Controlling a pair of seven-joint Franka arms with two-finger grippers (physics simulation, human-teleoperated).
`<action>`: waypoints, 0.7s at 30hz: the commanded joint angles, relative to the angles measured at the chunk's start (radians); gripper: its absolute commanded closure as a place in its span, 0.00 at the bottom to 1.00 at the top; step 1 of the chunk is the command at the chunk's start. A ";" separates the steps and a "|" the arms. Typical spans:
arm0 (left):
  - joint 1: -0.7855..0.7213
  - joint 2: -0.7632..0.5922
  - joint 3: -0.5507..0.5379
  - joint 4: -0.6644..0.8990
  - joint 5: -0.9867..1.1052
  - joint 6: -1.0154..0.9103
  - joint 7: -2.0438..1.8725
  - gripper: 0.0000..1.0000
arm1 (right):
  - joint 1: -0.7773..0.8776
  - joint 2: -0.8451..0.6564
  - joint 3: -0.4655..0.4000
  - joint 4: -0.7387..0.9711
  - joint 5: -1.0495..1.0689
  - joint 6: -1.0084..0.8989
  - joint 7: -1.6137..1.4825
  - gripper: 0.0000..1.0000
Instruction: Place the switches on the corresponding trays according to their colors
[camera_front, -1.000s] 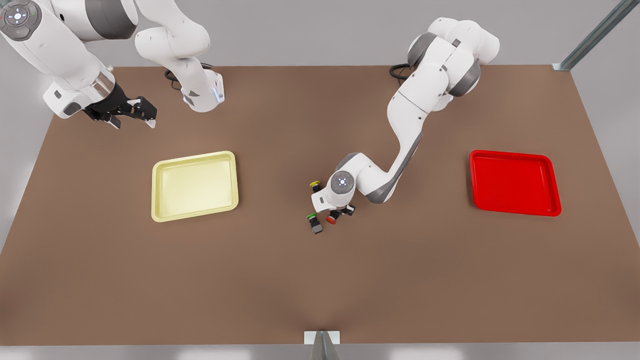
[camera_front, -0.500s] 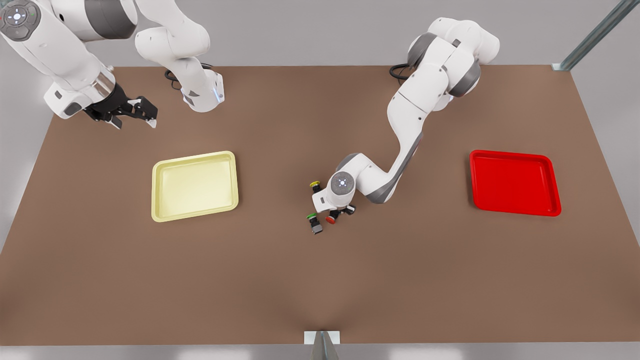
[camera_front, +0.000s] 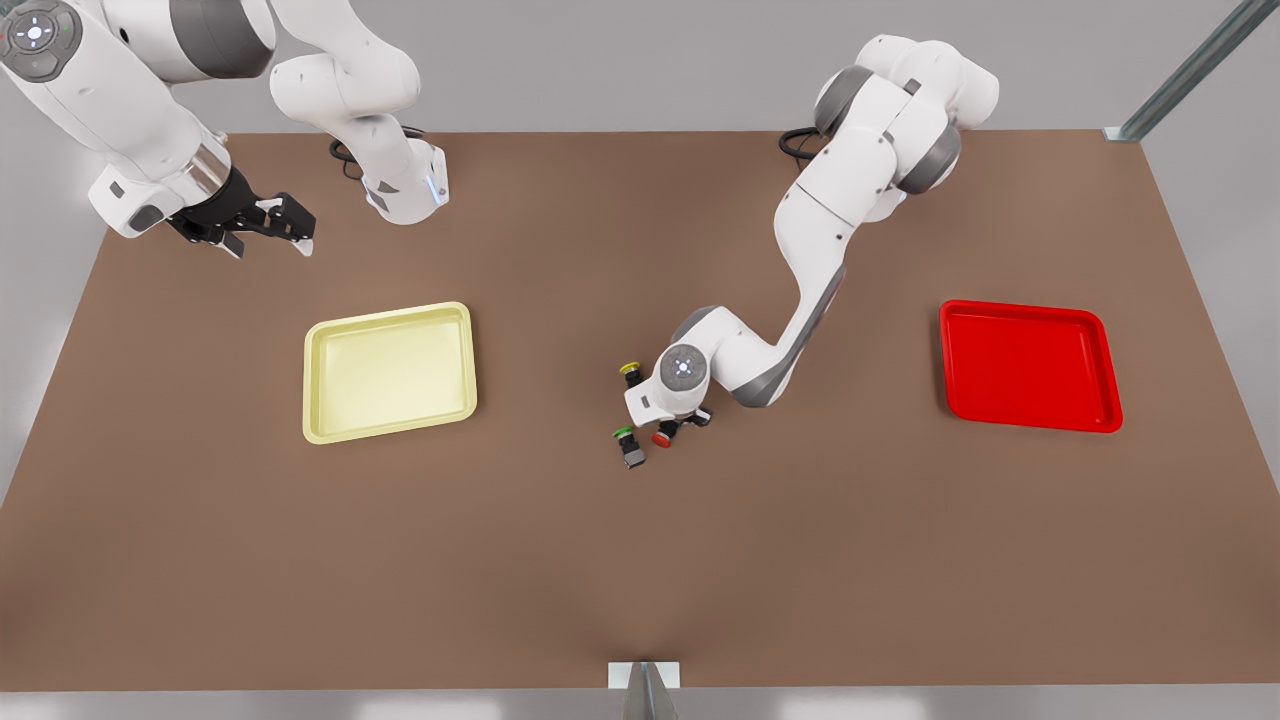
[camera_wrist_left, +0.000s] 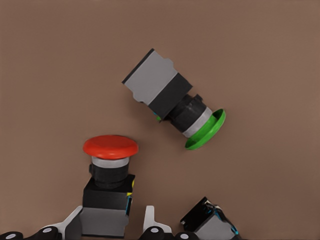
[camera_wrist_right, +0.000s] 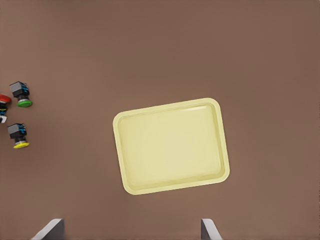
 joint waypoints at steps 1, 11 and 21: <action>0.000 0.002 0.000 0.000 -0.002 0.000 0.000 0.33 | 0.000 0.000 0.000 0.000 0.000 0.000 0.000 0.00; 0.000 0.003 0.000 0.002 0.000 0.029 0.002 0.33 | 0.000 0.000 0.000 0.000 0.001 0.002 0.000 0.00; 0.000 0.003 0.000 0.000 0.000 0.080 0.005 0.39 | 0.001 -0.008 0.041 0.002 -0.008 -0.005 0.003 0.00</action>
